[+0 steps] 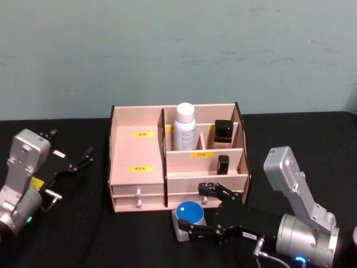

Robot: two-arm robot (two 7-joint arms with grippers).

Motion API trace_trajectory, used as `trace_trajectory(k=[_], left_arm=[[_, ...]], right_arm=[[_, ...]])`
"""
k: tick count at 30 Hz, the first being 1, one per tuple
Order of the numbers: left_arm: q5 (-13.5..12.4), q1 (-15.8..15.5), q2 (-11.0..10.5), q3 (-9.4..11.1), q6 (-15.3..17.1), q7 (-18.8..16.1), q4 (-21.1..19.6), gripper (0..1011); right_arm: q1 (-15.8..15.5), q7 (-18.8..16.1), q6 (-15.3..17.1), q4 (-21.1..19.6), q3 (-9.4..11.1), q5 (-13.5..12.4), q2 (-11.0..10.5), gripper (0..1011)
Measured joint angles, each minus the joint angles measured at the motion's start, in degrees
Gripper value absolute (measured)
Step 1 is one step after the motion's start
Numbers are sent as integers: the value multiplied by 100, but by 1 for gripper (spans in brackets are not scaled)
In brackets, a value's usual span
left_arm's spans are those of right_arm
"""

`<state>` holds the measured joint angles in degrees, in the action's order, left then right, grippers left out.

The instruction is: Pick up the facial cleanser and watermelon frost from the table and place them into the tiered storage box.

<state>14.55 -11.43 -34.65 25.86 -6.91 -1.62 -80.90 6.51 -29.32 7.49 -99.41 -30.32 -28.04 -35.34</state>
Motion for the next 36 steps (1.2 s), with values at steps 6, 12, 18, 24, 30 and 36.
trace_trajectory(k=[6,12,18,24,30,36], left_arm=[[0,0,0,0,0,0,0,1010],[0,0,0,0,0,0,0,1009],[0,0,0,0,0,0,0,1010],[0,0,0,0,0,0,0,1009],[0,0,0,0,0,0,0,1009],[0,0,0,0,0,0,0,1010]], right_arm=[[-241,389,99,58,51,237,59,1003],[-381,673,208,127,48,482,191,1003],[-440,847,283,233,12,727,359,1003],[-408,887,285,366,1,875,571,1002],[-364,887,230,446,45,968,747,1002],[-331,876,218,558,112,1047,890,1002]])
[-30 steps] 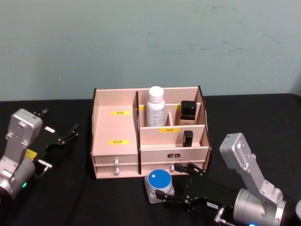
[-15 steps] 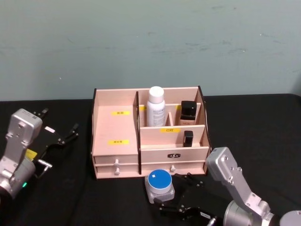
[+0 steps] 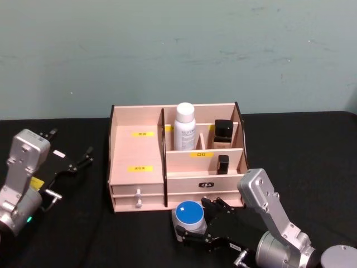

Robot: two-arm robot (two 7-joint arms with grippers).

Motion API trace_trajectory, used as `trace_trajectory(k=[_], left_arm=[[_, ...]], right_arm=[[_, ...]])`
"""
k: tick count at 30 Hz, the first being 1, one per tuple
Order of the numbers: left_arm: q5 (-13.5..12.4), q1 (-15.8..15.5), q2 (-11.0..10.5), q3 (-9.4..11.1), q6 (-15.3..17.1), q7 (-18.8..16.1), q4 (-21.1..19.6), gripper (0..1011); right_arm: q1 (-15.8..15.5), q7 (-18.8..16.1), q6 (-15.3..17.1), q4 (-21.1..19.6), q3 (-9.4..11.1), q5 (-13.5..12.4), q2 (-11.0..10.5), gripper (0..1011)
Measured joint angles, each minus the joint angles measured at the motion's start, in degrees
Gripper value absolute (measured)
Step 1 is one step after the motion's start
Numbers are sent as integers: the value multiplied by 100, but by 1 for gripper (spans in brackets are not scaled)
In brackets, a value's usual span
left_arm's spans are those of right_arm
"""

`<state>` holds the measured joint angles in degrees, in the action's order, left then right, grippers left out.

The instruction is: Pick up the facial cleanser and watermelon frost from the table and place them into the tiered storage box.

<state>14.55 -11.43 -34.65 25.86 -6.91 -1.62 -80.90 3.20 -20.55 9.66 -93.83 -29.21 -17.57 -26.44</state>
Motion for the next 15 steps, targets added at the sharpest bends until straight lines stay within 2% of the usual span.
trace_trajectory(k=[15], left_arm=[[0,0,0,0,0,0,0,1010]], right_arm=[[78,-153,53,269,78,183,275,1003]])
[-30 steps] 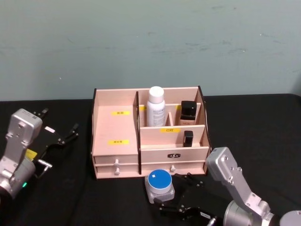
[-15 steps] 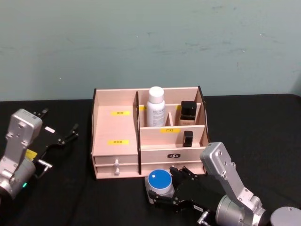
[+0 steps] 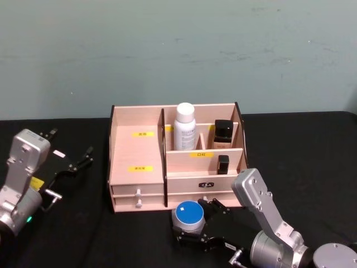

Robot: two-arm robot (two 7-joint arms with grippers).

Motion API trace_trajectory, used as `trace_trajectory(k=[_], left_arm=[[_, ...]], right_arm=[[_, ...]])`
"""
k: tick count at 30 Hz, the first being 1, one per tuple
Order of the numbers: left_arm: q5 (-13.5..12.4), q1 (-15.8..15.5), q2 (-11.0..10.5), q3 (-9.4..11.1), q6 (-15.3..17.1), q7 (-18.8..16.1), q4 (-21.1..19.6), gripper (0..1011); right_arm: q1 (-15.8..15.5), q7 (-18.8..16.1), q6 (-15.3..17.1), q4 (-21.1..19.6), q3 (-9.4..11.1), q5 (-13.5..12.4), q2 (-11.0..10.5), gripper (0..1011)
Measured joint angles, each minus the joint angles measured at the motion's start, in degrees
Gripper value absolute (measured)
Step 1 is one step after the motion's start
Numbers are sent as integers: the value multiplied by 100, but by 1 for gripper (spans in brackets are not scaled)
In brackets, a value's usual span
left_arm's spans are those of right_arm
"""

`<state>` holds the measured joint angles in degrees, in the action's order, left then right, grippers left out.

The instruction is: Pick up the facial cleanser and watermelon frost from the table and place them into the tiered storage box.

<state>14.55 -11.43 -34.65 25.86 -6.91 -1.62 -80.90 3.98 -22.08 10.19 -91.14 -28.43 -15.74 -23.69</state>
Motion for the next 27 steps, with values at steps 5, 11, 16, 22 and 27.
trace_trajectory(k=[5,11,16,22,27], left_arm=[[0,0,0,0,0,0,0,1010],[0,0,0,0,0,0,0,1010],[0,0,0,0,0,0,0,1010],[0,0,0,0,0,0,0,1009],[0,0,0,0,0,0,0,1010]], right_arm=[[44,-41,30,62,12,37,60,1002],[68,-74,70,102,28,74,100,1002],[91,-91,134,112,28,106,116,1003],[88,-92,131,112,27,105,114,969],[86,-91,127,111,26,102,112,868]])
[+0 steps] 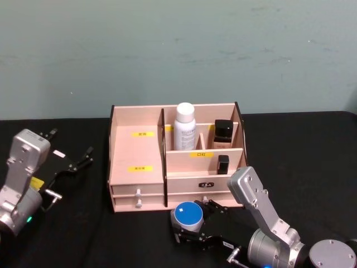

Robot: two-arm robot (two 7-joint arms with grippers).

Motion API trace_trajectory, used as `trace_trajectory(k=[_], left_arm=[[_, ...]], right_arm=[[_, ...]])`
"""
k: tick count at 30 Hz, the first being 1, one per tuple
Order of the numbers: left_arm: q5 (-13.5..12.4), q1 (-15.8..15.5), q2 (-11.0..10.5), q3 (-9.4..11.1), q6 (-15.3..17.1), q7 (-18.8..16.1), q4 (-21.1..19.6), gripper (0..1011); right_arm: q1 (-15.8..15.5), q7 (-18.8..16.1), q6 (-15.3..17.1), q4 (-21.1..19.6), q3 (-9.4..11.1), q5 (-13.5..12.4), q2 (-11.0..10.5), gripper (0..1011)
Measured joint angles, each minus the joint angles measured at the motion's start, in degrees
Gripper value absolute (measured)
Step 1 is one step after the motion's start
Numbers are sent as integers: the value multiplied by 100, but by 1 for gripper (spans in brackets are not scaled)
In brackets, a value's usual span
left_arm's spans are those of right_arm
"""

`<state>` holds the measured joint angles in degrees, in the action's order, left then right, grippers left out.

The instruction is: Pick up the facial cleanser and watermelon frost from the table and place them into the tiered storage box.

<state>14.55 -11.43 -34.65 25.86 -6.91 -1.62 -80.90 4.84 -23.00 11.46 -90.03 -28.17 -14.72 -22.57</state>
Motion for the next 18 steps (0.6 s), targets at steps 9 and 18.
trace_trajectory(k=[9,18], left_arm=[[0,0,0,0,0,0,0,1010],[0,0,0,0,0,0,0,1010]], right_arm=[[-4,4,-11,-4,0,-8,-4,726],[-8,7,-16,-7,0,-12,-4,726]])
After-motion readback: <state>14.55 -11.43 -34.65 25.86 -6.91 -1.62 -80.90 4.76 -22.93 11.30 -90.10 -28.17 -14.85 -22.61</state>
